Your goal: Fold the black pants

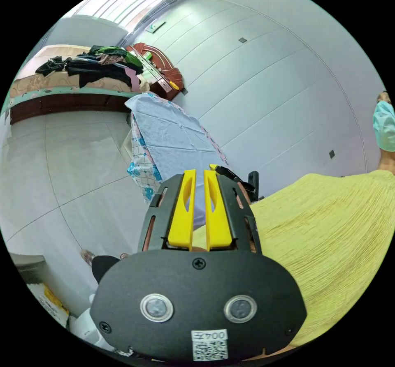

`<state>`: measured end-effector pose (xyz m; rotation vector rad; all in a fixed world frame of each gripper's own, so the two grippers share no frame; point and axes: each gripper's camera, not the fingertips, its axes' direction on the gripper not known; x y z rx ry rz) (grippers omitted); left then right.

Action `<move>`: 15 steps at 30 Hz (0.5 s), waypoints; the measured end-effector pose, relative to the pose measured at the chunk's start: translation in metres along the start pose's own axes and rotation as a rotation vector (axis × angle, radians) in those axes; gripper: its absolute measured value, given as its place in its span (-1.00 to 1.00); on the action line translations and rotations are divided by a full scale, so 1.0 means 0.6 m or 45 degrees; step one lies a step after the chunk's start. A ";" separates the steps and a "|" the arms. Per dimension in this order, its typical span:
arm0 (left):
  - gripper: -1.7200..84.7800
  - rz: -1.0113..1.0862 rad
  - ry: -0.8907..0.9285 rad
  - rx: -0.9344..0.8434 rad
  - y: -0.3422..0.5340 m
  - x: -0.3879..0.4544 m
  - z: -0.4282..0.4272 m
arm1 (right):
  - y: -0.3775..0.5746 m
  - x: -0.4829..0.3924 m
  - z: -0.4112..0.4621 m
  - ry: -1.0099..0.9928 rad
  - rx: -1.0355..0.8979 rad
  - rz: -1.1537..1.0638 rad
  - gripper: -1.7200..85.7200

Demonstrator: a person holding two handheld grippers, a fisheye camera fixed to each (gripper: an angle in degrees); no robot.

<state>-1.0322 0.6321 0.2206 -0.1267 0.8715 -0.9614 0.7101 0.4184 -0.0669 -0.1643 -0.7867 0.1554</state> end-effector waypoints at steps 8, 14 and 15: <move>-0.91 0.046 0.066 0.033 -0.362 -0.206 0.000 | -0.106 0.110 0.149 0.074 0.220 0.113 -0.81; -0.90 0.073 0.038 0.092 -0.675 -0.360 -0.083 | -0.190 0.193 0.315 0.267 0.322 0.394 -0.81; -0.89 0.089 0.012 0.106 -0.735 -0.389 -0.101 | -0.207 0.201 0.350 0.302 0.324 0.412 -0.81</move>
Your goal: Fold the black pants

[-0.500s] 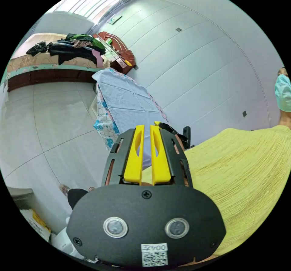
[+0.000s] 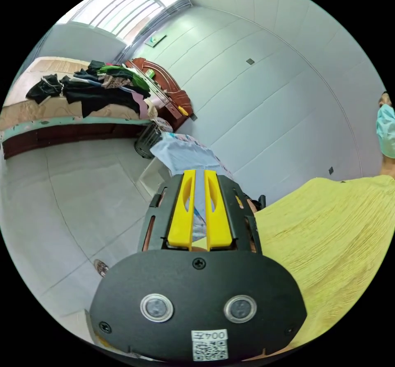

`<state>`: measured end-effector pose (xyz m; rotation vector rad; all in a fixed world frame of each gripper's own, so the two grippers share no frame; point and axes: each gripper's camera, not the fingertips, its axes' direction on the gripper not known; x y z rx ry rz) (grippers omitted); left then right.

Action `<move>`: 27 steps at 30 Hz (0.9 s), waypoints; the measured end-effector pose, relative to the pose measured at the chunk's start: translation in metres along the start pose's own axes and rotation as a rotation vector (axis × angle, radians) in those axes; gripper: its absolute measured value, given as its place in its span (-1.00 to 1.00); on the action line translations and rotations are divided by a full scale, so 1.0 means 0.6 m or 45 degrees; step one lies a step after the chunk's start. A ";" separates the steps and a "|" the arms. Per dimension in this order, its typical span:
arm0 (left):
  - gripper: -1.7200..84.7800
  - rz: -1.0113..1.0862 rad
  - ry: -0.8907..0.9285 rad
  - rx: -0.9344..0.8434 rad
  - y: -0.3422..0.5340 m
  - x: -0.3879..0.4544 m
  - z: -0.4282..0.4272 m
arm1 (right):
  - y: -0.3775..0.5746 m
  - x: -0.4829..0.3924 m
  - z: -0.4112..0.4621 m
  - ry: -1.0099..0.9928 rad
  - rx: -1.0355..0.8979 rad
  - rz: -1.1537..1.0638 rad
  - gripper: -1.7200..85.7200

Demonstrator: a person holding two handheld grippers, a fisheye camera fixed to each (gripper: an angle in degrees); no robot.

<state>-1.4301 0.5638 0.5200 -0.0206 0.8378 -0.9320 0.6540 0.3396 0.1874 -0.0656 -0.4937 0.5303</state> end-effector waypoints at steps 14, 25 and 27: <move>-0.71 -0.147 -0.481 0.073 -0.686 -0.502 0.042 | -0.085 -0.034 0.405 0.146 0.188 -0.107 -0.85; -0.60 -0.557 -0.846 0.115 -1.190 -0.852 0.145 | -0.175 -0.263 0.958 -0.324 -0.118 -0.665 -0.86; -0.58 -0.562 -0.952 0.048 -1.298 -0.915 0.173 | -0.167 -0.319 1.080 -0.450 -0.261 -0.735 -0.86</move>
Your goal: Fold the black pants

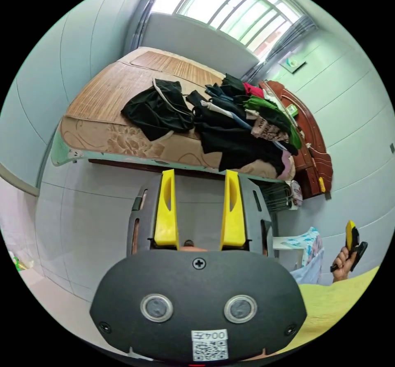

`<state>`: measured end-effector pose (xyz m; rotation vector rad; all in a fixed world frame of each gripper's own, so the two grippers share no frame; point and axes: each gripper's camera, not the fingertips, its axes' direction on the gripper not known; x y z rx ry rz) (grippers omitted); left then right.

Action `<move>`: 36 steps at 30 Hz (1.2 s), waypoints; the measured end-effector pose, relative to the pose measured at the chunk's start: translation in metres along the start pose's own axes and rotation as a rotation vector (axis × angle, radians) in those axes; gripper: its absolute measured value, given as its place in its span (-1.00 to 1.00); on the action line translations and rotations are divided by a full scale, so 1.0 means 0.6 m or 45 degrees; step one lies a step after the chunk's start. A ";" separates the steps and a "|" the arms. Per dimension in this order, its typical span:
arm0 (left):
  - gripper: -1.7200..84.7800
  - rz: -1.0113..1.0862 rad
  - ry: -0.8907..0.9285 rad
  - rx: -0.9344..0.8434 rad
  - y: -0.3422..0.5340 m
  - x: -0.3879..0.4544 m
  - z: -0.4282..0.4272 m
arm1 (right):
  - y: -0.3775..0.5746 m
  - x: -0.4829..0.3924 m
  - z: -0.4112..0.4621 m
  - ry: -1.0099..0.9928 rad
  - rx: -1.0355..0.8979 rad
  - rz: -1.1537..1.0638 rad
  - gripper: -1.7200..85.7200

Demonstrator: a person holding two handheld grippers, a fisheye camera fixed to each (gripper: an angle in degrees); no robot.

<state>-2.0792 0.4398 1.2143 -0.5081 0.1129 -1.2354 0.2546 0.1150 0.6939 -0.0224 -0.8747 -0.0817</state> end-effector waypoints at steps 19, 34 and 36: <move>-0.57 -0.111 -0.347 -0.513 -0.789 -0.141 0.560 | 0.009 -0.015 0.750 -0.042 -0.492 -0.015 -0.81; -0.90 0.243 0.387 -0.195 -1.016 -0.079 0.338 | 0.071 -0.039 0.989 -0.040 -0.551 0.010 -0.68; -0.90 0.301 0.554 -0.086 -1.060 -0.039 0.241 | 0.080 -0.055 1.013 -0.081 -0.511 -0.022 -0.62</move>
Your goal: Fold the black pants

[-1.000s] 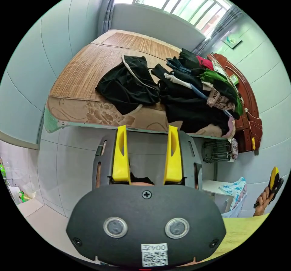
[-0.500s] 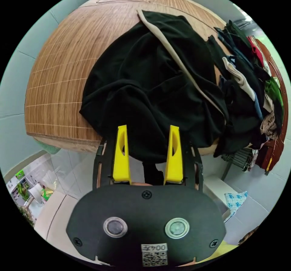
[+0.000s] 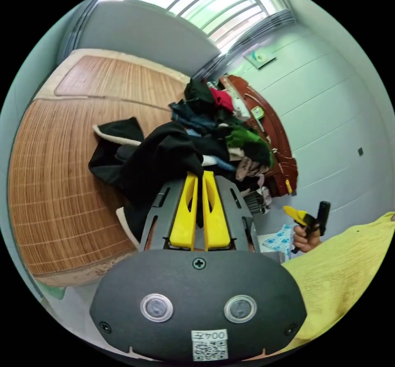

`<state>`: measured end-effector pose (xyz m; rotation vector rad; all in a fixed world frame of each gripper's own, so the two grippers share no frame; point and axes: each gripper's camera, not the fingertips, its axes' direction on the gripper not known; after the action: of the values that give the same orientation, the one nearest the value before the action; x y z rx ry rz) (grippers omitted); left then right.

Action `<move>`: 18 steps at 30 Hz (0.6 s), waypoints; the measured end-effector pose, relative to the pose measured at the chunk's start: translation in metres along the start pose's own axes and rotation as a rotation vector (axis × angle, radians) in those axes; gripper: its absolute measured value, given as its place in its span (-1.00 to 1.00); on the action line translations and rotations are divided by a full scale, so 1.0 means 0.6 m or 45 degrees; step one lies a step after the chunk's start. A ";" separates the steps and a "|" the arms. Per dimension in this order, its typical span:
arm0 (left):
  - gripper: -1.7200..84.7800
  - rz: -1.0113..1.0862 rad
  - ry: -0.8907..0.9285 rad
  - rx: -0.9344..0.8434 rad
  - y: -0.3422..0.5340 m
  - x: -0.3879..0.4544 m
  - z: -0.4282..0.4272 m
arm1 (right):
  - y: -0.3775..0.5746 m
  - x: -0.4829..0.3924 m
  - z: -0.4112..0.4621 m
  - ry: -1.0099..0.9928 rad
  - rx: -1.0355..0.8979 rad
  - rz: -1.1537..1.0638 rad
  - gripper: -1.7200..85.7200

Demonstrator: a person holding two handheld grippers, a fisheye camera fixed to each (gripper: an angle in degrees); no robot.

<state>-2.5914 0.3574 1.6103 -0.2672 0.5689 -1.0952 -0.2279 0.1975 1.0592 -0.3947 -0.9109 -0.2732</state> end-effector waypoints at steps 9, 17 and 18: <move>-0.90 0.405 0.537 0.139 -0.160 0.292 -0.167 | -0.024 -0.129 0.047 -0.001 0.036 -0.278 -0.45; -0.91 0.701 0.957 0.072 -0.134 0.596 -0.163 | -0.008 -0.266 -0.056 0.134 0.199 -0.478 -0.40; -0.91 0.735 1.033 0.038 -0.116 0.642 -0.148 | -0.002 -0.286 -0.087 0.161 0.255 -0.486 -0.42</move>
<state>-2.5652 -0.0111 1.4540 0.3813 1.2568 -0.6093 -0.2917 0.1840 0.8923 -0.0146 -0.8760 -0.5455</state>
